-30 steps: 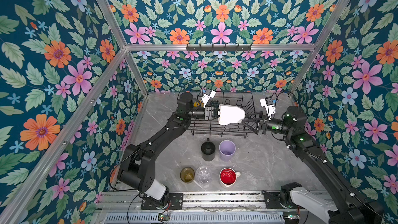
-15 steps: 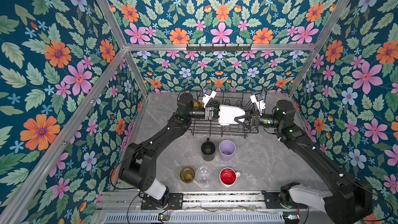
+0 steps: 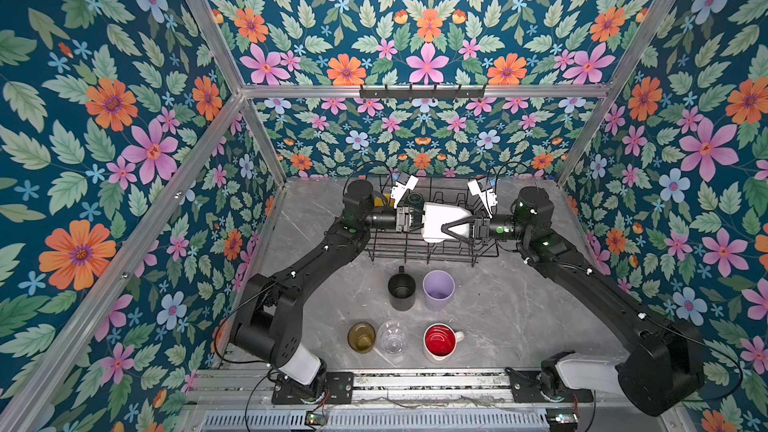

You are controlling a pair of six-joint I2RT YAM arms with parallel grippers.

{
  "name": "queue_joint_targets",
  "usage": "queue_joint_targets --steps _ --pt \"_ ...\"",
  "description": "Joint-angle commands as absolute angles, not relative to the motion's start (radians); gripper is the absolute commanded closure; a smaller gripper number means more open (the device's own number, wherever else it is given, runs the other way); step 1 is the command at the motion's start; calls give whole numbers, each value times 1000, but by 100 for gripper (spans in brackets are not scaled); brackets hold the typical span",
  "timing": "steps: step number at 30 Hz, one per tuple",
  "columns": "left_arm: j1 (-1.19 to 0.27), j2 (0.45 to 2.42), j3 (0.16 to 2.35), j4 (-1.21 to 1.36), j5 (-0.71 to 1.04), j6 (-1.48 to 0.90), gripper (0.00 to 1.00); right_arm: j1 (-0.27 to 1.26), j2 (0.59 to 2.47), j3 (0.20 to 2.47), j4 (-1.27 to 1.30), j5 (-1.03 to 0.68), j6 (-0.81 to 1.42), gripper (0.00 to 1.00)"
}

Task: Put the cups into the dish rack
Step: 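Grasp the cream mug's base with the right gripper while the left holds it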

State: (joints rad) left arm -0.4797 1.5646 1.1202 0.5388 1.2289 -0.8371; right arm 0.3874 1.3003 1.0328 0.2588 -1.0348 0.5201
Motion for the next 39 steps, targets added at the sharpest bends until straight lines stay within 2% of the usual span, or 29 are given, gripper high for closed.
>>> queue_joint_targets --steps 1,6,10,14,19,22,26,30,34,39 --pt "-482 1565 1123 622 1258 -846 100 394 1307 1040 279 -1028 521 17" --pt "-482 1567 1123 623 1262 -848 100 395 1310 1042 269 -1030 515 28" --pt "-482 1571 1123 626 1267 -852 100 395 1310 1047 253 -1028 502 44" --pt "-482 1571 1123 627 1269 -855 100 394 1310 1051 249 -1026 494 54" --pt "-482 1571 1119 627 1272 -858 100 394 1312 1063 229 -1027 482 77" --pt "-482 1571 1118 630 1274 -858 95 395 1315 1075 212 -1035 480 100" --pt "-482 1573 1120 632 1279 -860 86 396 1311 1081 216 -1038 501 100" --pt "-482 1572 1119 634 1278 -860 70 395 1285 1079 219 -1021 498 100" --pt "-481 1571 1118 634 1278 -857 59 394 1267 1083 192 -1005 483 100" --pt "-480 1569 1114 633 1276 -849 49 391 1248 1090 157 -991 465 100"
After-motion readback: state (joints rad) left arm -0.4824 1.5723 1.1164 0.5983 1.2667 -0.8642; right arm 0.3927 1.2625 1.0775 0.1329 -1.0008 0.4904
